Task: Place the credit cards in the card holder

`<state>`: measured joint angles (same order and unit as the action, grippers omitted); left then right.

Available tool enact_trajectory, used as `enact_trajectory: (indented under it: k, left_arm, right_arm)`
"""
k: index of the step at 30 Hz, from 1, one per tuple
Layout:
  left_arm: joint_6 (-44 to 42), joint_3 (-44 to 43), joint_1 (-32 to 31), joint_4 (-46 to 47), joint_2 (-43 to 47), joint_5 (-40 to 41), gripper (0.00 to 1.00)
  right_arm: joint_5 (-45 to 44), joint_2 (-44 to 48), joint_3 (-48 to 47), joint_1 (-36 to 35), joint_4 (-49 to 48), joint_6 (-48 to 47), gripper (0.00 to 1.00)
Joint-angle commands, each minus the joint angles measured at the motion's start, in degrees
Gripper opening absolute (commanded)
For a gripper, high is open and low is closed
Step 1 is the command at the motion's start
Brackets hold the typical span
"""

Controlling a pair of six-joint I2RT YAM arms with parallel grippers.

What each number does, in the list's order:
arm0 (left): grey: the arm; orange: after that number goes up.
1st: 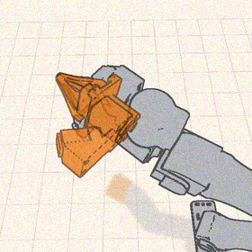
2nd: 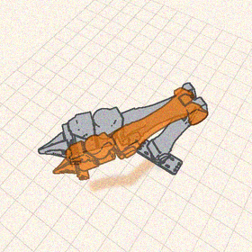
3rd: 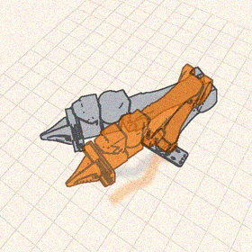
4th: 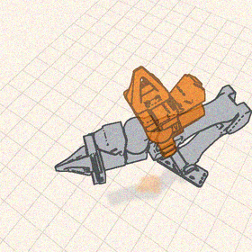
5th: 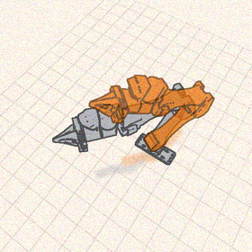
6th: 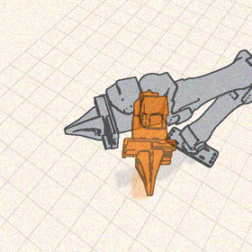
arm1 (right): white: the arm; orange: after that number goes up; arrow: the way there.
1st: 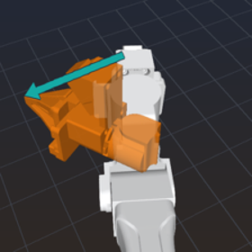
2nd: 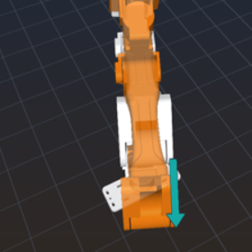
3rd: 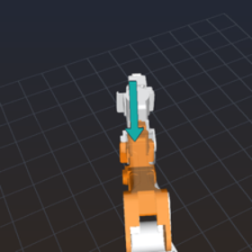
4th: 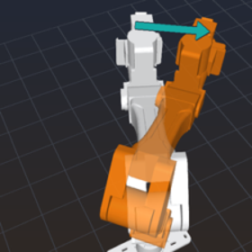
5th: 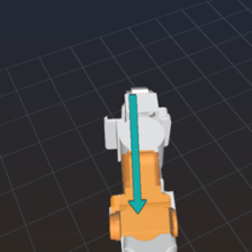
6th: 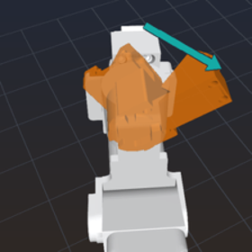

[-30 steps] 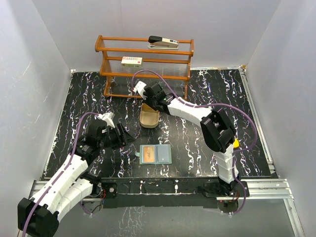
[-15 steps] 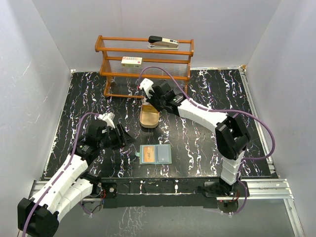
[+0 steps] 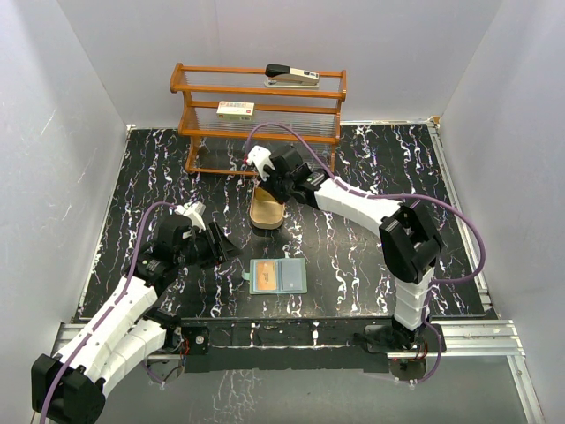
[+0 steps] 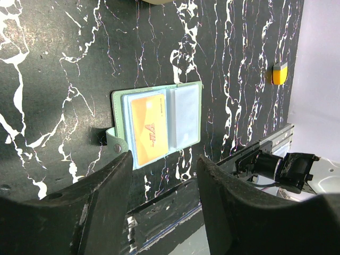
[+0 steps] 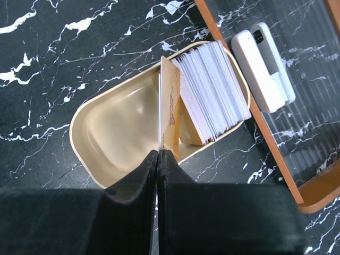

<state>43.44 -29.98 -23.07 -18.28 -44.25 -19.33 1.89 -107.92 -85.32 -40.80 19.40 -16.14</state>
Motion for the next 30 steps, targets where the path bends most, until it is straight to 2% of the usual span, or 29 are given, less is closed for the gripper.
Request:
enact_trajectory:
  k: [1, 12, 30]
  left_arm:
    - [-0.42, -0.04, -0.13, -0.88, 0.80, -0.87, 0.50]
    - [0.06, 0.02, -0.13, -0.61, 1.02, -0.93, 0.50]
    - [0.07, -0.23, -0.13, 1.77, -2.73, -1.92, 0.50]
  right_arm:
    - [2.57, 0.10, -0.31, 0.20, -3.27, 0.82, 0.00]
    - [3.63, 4.21, 6.54, 0.19, -7.26, 1.67, 0.00]
    - [3.12, -0.80, 4.85, 0.44, -7.05, 2.23, 0.00]
